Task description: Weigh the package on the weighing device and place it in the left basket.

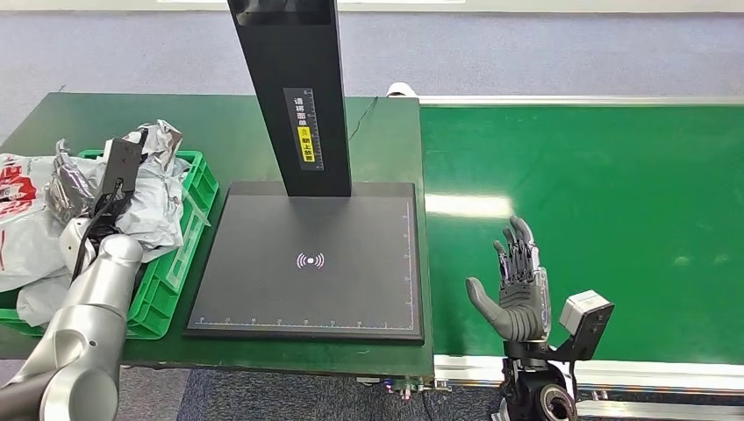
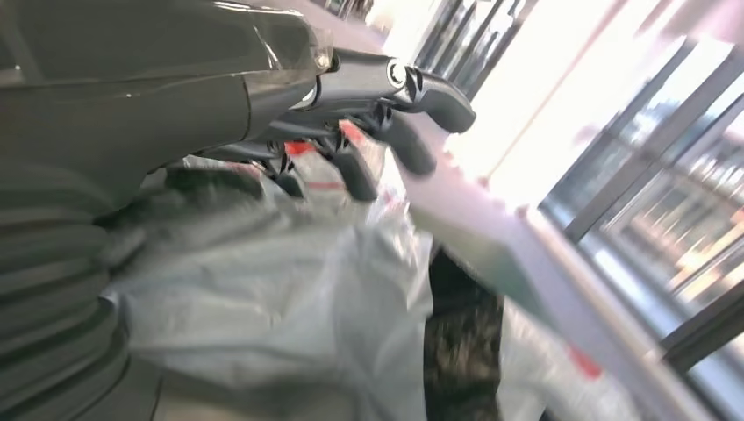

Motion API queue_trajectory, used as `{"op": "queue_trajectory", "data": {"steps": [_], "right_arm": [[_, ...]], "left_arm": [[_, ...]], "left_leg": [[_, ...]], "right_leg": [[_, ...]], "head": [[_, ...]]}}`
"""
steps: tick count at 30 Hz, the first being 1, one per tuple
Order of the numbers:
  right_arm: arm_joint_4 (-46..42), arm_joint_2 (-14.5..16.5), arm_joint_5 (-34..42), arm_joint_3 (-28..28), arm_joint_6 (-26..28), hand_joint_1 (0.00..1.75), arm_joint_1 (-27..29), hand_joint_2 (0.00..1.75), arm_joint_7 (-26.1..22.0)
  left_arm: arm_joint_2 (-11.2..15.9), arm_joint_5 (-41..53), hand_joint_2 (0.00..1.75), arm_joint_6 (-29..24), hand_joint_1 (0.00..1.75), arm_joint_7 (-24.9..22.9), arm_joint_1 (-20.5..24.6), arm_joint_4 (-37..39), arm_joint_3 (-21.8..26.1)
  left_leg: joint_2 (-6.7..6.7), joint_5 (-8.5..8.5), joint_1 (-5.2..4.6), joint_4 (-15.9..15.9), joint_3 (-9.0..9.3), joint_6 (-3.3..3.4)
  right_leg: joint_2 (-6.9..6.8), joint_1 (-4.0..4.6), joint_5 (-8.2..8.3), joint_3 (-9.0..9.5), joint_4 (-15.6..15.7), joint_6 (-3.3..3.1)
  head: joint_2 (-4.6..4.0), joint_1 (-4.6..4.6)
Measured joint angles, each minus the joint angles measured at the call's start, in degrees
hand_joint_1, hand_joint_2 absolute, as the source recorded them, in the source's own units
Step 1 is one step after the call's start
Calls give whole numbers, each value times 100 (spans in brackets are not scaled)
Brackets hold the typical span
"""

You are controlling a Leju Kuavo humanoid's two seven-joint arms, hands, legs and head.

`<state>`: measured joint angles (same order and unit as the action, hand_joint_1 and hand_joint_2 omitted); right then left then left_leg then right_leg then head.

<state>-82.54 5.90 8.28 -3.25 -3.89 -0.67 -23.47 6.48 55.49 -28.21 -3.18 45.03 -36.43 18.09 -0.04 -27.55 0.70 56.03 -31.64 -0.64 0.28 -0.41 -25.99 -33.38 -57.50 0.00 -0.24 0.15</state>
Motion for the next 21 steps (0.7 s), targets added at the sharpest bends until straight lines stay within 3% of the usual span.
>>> {"op": "queue_trajectory", "data": {"steps": [3, 10, 21], "right_arm": [[-2, 3, 43, -9, 91, 0, 12, 175, -19], [-4, 2, 121, -83, 233, 0, 122, 175, -136], [-2, -51, 226, -132, 264, 0, 132, 175, -268]], "left_arm": [[-54, -389, 175, -509, 0, 680, -172, -287, -28], [-288, -1855, 175, -642, 0, 2096, -746, -1422, -345], [-677, -3623, 175, -634, 0, 3425, -1703, -3235, -1020]], "left_leg": [[0, 0, 0, 1, -2, 0], [0, -1, 0, 1, -5, 0], [-1, -2, -1, 1, -7, 1]], "right_leg": [[-1, 0, 0, -2, 0, 0], [-1, 0, -1, -4, 0, 1], [-1, -1, -1, -5, 1, 1]], "head": [[0, 0], [0, 0], [0, 1]]}}
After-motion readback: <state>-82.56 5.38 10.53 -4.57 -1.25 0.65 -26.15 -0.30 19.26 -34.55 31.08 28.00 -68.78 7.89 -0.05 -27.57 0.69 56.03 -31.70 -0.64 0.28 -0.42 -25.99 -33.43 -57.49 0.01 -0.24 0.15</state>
